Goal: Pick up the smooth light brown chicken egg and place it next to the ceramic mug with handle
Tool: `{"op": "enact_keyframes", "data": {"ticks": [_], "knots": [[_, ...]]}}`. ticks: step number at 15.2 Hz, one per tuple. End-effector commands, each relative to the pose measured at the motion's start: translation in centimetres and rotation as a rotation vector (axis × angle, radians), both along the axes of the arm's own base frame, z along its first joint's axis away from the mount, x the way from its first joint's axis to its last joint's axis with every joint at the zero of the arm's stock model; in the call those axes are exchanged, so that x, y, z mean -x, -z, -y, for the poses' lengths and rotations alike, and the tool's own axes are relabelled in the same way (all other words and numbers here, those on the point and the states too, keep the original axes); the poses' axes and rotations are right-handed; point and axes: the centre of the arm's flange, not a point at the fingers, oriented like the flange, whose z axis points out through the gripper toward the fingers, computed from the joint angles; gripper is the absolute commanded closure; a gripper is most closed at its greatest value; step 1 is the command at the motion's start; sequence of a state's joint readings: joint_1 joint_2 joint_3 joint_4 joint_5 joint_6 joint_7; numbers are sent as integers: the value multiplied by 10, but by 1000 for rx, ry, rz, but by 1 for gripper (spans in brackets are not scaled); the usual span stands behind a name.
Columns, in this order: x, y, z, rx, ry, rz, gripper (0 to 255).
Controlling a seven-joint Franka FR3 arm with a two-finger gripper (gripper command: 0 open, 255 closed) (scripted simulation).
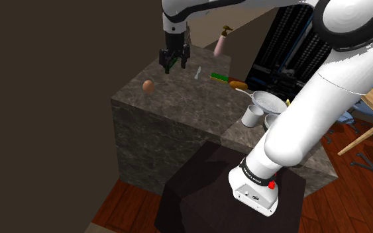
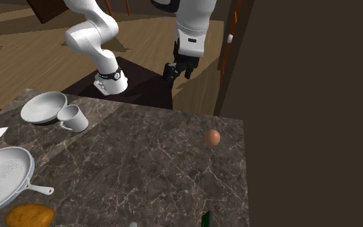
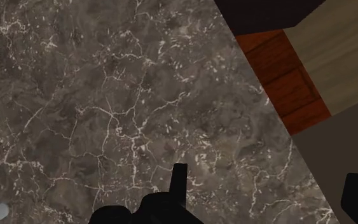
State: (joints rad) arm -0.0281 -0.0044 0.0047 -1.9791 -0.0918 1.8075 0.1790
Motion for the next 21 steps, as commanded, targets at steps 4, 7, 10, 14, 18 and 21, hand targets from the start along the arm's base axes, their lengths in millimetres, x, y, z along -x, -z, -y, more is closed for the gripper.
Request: {"op": "enact_keyframes", "data": {"ticks": [4, 7, 10, 14, 18, 21], "knots": [[-62, 42, 5, 4, 9, -34, 0], [-97, 66, 6, 6, 15, -54, 0], [-130, 92, 8, 9, 20, -74, 0], [-175, 127, 11, 12, 28, -101, 0], [-209, 156, 14, 14, 33, -122, 0], [-205, 171, 16, 14, 33, -122, 0]]}}
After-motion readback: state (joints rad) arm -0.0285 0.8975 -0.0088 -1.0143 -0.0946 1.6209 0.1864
